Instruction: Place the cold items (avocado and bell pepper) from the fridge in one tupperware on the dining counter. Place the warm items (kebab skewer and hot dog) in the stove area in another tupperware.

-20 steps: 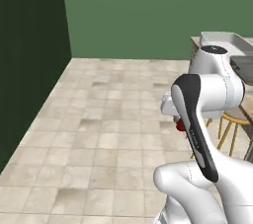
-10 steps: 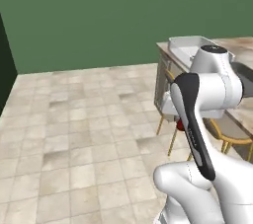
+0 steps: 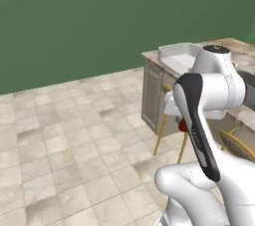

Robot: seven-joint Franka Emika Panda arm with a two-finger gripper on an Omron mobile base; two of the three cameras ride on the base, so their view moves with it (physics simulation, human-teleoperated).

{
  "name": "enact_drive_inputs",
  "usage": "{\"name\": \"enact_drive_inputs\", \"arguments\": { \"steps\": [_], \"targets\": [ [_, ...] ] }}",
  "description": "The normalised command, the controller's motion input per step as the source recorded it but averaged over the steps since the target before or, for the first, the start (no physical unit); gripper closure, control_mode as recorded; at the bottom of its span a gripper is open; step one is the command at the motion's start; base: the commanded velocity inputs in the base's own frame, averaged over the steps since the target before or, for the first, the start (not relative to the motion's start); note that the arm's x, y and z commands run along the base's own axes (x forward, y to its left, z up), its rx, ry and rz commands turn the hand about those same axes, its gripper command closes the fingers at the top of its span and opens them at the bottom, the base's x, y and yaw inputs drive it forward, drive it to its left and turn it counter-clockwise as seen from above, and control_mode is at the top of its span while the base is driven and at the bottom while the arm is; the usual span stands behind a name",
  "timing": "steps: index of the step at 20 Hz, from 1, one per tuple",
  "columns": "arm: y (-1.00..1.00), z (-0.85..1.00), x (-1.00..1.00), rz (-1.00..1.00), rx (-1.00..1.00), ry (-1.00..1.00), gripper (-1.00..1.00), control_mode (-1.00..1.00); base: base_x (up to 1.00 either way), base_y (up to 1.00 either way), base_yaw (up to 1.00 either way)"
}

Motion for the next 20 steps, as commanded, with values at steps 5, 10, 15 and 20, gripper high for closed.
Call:
{"name": "enact_drive_inputs", "arguments": {
  "steps": [5, 10, 15, 20],
  "targets": [
    [0.00, 0.00, 0.00, 0.00, 0.00, 0.00, 1.00, 1.00, 1.00, 0.51, -0.46],
    [0.00, 0.00, 0.00, 0.00, 0.00, 0.00, 1.00, 1.00, 0.73, 0.58, -0.60],
    [0.00, 0.00, 0.00, 0.00, 0.00, 0.00, 1.00, 1.00, 0.42, 0.69, -0.69],
    [0.00, 0.00, 0.00, 0.00, 0.00, 0.00, 1.00, 1.00, 0.50, 0.73, -0.68]
  ]
}}
